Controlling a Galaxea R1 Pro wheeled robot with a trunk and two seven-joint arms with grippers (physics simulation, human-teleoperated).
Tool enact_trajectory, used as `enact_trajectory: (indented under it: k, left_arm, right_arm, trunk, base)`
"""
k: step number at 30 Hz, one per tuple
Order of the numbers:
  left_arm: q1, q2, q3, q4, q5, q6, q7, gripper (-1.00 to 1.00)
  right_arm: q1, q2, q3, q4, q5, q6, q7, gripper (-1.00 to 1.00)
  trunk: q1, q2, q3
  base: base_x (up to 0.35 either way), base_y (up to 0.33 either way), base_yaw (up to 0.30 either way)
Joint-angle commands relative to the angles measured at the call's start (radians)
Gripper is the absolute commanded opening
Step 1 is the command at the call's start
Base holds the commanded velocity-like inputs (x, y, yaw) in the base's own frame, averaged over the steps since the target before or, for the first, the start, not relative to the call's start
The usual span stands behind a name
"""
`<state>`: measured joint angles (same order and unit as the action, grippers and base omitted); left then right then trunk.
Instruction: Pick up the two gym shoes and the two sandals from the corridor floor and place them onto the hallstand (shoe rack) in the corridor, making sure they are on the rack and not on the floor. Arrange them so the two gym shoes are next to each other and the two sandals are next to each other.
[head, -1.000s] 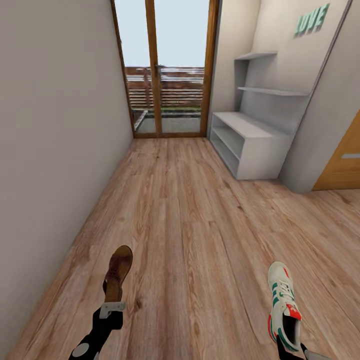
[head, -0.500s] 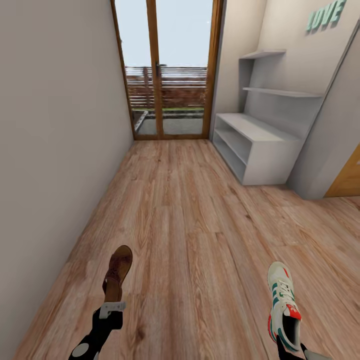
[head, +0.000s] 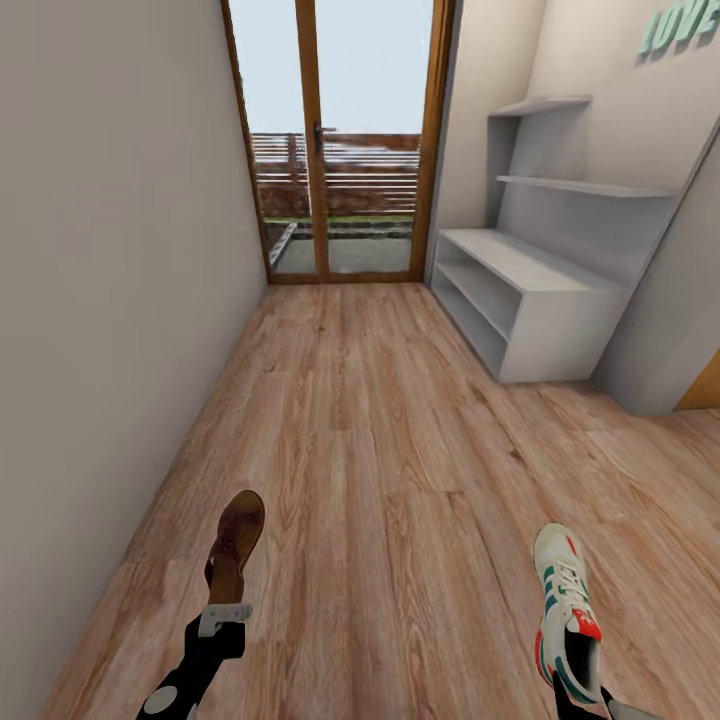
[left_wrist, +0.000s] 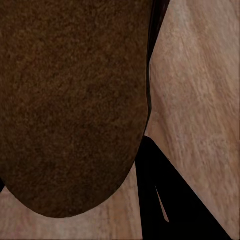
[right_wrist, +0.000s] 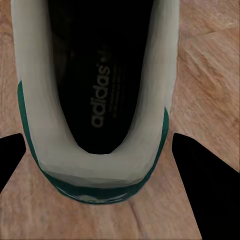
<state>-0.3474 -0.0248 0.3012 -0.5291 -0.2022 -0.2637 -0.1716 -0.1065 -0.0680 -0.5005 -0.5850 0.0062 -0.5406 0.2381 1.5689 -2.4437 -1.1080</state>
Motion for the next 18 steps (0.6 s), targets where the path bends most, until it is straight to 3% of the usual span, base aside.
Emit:
enact_trajectory:
  k: [1, 18]
  left_arm:
    - [-0.001, -0.001, 0.009, 0.000, -0.013, -0.003, -0.006, -1.00]
    - [-0.001, -0.001, 0.009, -0.001, -0.013, -0.003, -0.006, -1.00]
  right_arm:
    - [-0.001, 0.001, -0.006, 0.000, 0.000, -0.003, 0.009, -1.00]
    - [-0.001, 0.001, -0.006, 0.002, 0.000, -0.003, 0.009, -1.00]
  trunk:
    - [0.000, 0.000, -0.001]
    - [0.000, 0.000, -0.001]
  base:
    - [0.335, 0.103, 0.000]
    - [0.335, 0.103, 0.000]
